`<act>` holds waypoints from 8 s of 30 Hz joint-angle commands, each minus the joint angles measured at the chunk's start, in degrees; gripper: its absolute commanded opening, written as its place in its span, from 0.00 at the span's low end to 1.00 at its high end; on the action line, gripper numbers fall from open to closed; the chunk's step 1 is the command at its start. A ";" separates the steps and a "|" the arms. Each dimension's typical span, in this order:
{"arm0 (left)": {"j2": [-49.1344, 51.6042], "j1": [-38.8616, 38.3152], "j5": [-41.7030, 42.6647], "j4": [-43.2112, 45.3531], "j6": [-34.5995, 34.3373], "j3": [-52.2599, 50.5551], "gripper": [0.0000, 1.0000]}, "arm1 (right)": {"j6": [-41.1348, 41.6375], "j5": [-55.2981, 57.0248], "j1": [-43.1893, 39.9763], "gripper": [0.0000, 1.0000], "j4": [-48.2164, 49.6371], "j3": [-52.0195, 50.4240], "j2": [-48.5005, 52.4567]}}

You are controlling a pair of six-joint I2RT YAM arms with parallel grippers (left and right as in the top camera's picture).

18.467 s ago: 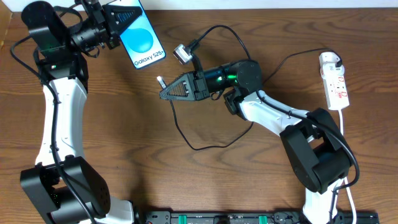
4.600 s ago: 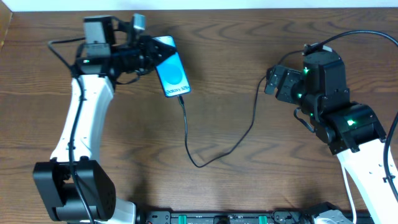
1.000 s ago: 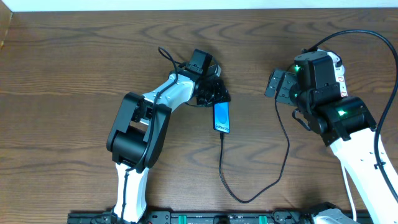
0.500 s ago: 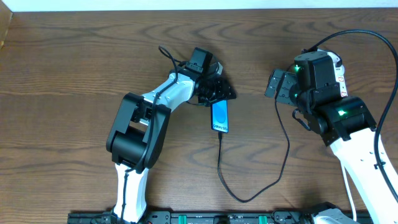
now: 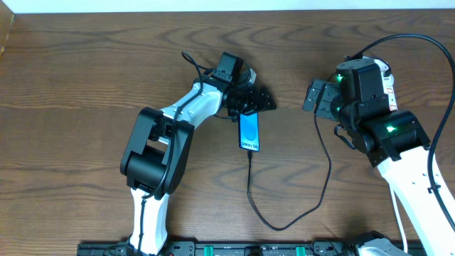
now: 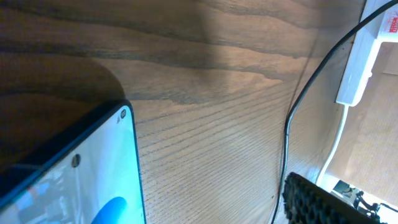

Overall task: Plug charger to phone and switch on socket
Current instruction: 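Tilt the phone down and lay it flat with the left gripper, then open the left gripper and lift it away from the phone, then move the right gripper over the power strip beside the charger, then press the orange switch next to the charger with the right gripper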

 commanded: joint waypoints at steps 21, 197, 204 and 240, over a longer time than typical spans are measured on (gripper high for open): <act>0.87 0.13 -11.56 -5.57 -0.09 -0.46 0.89 | 0.33 -0.15 0.09 0.99 -0.26 0.07 0.37; -38.77 6.21 -42.80 -37.46 6.21 0.02 0.90 | -34.47 -31.91 -46.88 0.99 -30.49 51.08 50.82; -38.77 6.21 -42.80 -37.46 6.19 0.02 0.90 | -46.58 -39.71 -45.53 0.99 -31.19 50.97 56.39; -38.77 6.21 -42.80 -37.46 6.19 0.02 0.90 | -49.18 -40.00 -41.83 0.99 -21.73 47.06 62.95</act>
